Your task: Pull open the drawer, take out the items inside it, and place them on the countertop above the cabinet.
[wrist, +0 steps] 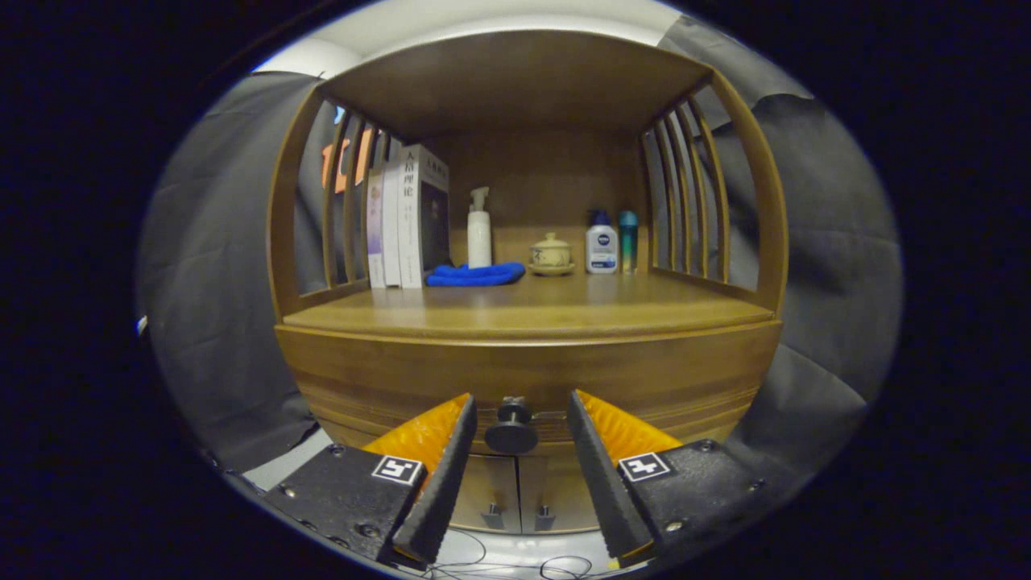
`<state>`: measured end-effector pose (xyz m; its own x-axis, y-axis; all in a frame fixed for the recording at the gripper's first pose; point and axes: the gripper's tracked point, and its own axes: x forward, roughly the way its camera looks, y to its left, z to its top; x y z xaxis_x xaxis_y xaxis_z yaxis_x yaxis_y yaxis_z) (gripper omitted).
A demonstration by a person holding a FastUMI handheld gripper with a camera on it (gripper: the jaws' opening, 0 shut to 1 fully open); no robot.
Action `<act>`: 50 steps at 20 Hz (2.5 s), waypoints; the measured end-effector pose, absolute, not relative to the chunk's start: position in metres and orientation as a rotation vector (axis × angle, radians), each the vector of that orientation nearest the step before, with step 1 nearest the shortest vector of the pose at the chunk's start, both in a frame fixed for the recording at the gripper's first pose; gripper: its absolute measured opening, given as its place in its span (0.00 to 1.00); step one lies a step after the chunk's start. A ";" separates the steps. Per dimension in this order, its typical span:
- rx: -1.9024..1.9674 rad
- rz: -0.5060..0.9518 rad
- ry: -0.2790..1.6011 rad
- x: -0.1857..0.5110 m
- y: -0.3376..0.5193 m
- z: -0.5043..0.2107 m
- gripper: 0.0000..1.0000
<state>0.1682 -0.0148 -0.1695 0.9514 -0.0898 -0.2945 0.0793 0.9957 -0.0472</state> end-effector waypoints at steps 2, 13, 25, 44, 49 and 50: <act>-0.030 -0.090 0.317 0.177 -0.015 -0.180 0.72; 0.024 -0.180 0.344 0.197 -0.016 -0.204 0.45; 0.013 -0.147 0.369 0.131 -0.010 -0.205 0.35; -0.045 -0.061 0.395 -0.006 0.011 -0.214 0.34; -0.018 -0.060 0.481 -0.009 0.014 -0.217 0.37; -0.027 -0.052 0.518 -0.012 0.014 -0.216 0.40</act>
<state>-0.0125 0.0142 -0.2165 0.8674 -0.0565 -0.4944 0.0429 0.9983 -0.0389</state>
